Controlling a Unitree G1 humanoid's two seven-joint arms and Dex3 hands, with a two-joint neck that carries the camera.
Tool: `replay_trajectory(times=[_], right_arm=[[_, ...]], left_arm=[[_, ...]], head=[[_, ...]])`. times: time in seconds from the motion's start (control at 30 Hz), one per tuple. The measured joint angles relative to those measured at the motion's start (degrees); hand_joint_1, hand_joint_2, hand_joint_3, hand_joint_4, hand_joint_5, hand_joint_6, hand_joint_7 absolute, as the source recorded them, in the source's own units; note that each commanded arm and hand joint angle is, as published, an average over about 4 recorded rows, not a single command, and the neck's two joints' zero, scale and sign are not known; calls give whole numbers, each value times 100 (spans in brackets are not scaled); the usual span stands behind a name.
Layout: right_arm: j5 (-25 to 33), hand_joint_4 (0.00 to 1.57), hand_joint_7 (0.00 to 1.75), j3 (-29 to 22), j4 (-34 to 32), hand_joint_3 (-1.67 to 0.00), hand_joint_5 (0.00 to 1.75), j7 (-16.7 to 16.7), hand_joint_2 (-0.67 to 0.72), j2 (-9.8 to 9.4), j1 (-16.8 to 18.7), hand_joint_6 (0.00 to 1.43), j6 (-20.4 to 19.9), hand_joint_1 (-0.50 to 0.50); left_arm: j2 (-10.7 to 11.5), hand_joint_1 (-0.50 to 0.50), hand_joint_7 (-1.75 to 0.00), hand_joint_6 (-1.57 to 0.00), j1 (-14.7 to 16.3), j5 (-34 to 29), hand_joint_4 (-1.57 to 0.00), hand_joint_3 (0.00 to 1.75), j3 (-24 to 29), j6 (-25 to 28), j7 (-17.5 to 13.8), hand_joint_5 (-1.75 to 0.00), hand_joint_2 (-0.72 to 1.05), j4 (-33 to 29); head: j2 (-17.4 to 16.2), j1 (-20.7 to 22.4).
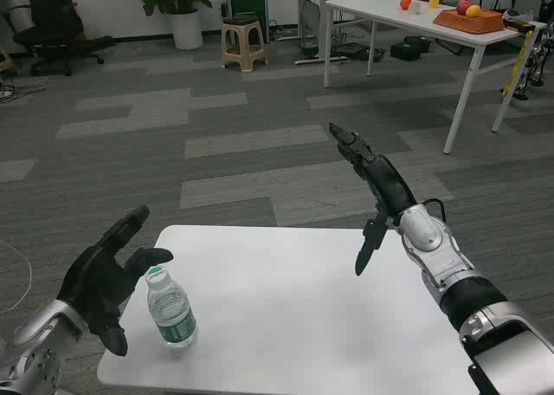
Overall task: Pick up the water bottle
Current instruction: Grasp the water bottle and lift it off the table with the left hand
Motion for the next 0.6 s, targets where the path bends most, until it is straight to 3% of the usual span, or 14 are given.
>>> replay_trajectory(times=[0.07, 0.1, 0.23, 0.33, 0.43, 0.6], right_arm=[[-1, 0, 0, -10, -12, 0, 0, 0, 66, 0, 15, 0, 0, -46], [-3, 0, 0, -16, -26, 0, 0, 1, 66, 1, 28, 0, 0, -46], [-4, 0, 0, -114, -149, 0, 0, 1, 66, 11, 94, 0, 1, -46], [-2, 0, 0, -265, -274, 0, 0, -11, 66, 32, 139, 0, 1, -46], [-1, 0, 0, -321, -321, 0, 0, -27, 66, 48, 150, 0, 1, -46], [-1, 0, 0, -342, -325, 0, 0, -45, 66, 50, 161, 0, 0, -46]], left_arm=[[-53, -50, 0, 0, 1, 113, 0, 9, -34, -293, 364, 0, -46, -105], [-101, -50, 0, 0, 0, 210, 0, 9, -61, -561, 688, 0, -46, -208], [-309, -50, 0, 0, -101, 517, 0, 9, -122, -2015, 2218, 0, -46, -834], [-397, -50, 0, 0, -304, 630, 0, 9, -132, -2925, 3008, 0, -46, -1263], [-416, -50, 0, 0, -486, 648, 0, 9, -132, -3202, 3174, 0, -46, -1420], [-432, -50, 0, 0, -479, 648, 0, 9, -147, -3212, 3203, 0, -46, -1425]], head=[[203, -19], [405, -37], [407, -31], [405, -35], [405, -34], [405, -33]])
